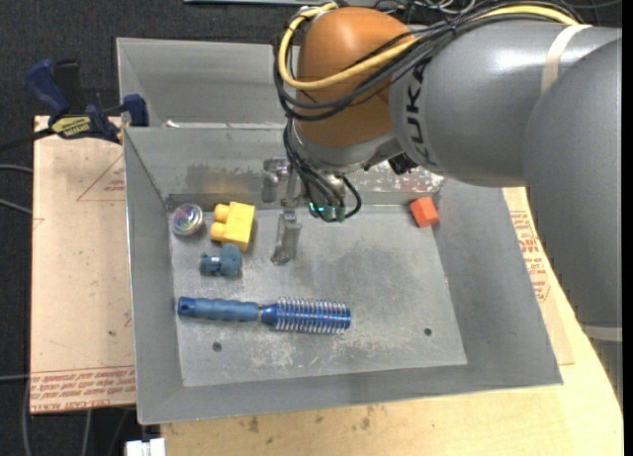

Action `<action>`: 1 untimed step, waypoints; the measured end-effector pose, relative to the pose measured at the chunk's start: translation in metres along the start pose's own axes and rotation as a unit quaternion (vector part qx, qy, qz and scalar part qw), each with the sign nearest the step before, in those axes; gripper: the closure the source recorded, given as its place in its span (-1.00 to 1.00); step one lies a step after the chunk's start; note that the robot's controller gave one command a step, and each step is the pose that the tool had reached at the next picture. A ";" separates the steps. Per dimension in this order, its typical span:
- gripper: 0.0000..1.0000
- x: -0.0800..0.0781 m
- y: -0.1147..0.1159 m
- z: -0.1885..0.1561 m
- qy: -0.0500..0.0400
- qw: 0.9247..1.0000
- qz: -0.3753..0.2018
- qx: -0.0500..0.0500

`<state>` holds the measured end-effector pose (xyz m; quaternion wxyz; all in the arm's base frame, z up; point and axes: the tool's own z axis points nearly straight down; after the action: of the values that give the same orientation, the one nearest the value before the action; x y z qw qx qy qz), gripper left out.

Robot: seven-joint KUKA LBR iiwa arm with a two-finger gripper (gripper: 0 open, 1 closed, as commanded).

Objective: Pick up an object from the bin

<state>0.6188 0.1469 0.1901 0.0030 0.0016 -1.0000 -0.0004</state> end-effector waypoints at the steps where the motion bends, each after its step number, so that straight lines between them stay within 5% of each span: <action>1: -1.00 0.121 0.054 0.073 0.000 0.988 -0.152 0.000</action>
Offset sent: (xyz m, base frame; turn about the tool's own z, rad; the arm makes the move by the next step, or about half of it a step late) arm -0.1189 0.0517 -0.0697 -0.3008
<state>0.4968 0.2009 0.1180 0.0034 0.1533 -0.9882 -0.0007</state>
